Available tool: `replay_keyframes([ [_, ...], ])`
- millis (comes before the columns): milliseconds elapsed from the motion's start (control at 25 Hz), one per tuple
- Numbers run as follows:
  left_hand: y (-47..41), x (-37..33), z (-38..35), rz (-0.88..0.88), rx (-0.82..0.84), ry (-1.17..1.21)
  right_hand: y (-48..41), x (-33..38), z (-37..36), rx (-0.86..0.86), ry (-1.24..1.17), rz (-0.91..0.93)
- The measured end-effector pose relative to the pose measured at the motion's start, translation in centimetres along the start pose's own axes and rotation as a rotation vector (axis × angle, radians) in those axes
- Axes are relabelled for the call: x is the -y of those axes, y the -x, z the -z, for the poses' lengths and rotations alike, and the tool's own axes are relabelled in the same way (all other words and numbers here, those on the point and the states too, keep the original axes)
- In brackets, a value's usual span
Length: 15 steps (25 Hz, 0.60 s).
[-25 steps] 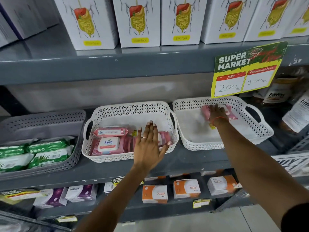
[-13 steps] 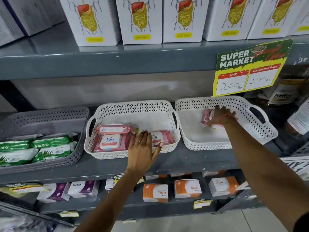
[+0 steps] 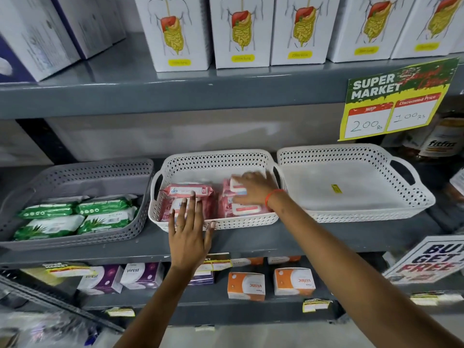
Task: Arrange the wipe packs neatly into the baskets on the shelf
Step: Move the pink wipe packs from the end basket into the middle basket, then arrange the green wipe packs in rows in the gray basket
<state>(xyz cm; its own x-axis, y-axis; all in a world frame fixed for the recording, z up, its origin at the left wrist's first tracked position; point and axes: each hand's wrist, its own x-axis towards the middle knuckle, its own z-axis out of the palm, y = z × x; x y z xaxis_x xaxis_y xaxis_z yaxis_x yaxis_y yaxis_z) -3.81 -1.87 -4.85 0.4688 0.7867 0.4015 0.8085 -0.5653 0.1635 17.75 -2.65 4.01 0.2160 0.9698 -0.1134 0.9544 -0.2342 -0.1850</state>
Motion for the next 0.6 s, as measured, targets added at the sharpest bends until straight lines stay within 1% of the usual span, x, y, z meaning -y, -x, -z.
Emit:
replay_keyframes([
  [40, 0.1, 0.2, 0.3, 0.014, 0.010, 0.002, 0.7, 0.5, -0.6, 0.073, -0.013, -0.027],
  [80, 0.2, 0.0, 0.4, 0.011, 0.024, 0.001, 1.5, 0.5, -0.5, 0.096, 0.002, -0.029],
  [120, 0.0, -0.2, 0.4, 0.008, 0.031, 0.000, 1.1, 0.5, 0.0, 0.086, 0.157, 0.016],
  [160, 0.1, -0.2, 0.6, 0.015, 0.039, 0.002, 1.6, 1.7, 1.3, 0.083, 0.125, 0.005],
  [200, 0.2, -0.2, 0.9, 0.021, 0.051, 0.009, 1.8, 2.3, 2.2, 0.099, 0.132, 0.033],
  [240, 0.2, -0.2, 1.0, 0.021, 0.061, 0.020, 1.4, 1.5, 1.6, 0.057, 0.247, 0.077],
  [280, 0.2, -0.2, 1.3, 0.014, 0.058, 0.028, 1.1, 1.4, 1.0, -0.016, 0.218, 0.070],
  [320, 0.1, 0.0, 1.6, 0.006, 0.043, 0.036, 0.5, 3.0, 0.5, -0.049, 0.034, 0.056],
  [400, -0.2, 1.2, 2.6, 0.001, -0.006, 0.070, -0.8, 6.8, 0.7, -0.189, -0.148, 0.063],
  [440, -0.4, 2.2, 3.3, 0.003, -0.039, 0.089, -1.4, 8.7, 0.8, -0.264, -0.206, 0.063],
  [480, -0.6, 3.5, 4.0, 0.009, -0.073, 0.100, -1.6, 10.8, 1.0, -0.352, -0.214, 0.093],
  [560, -1.4, 6.7, 5.5, 0.035, -0.120, 0.092, -2.4, 14.8, 0.7, -0.483, -0.247, 0.146],
  [600, -1.8, 8.4, 6.1, 0.054, -0.135, 0.083, -2.8, 16.9, 0.6, -0.521, -0.305, 0.164],
])
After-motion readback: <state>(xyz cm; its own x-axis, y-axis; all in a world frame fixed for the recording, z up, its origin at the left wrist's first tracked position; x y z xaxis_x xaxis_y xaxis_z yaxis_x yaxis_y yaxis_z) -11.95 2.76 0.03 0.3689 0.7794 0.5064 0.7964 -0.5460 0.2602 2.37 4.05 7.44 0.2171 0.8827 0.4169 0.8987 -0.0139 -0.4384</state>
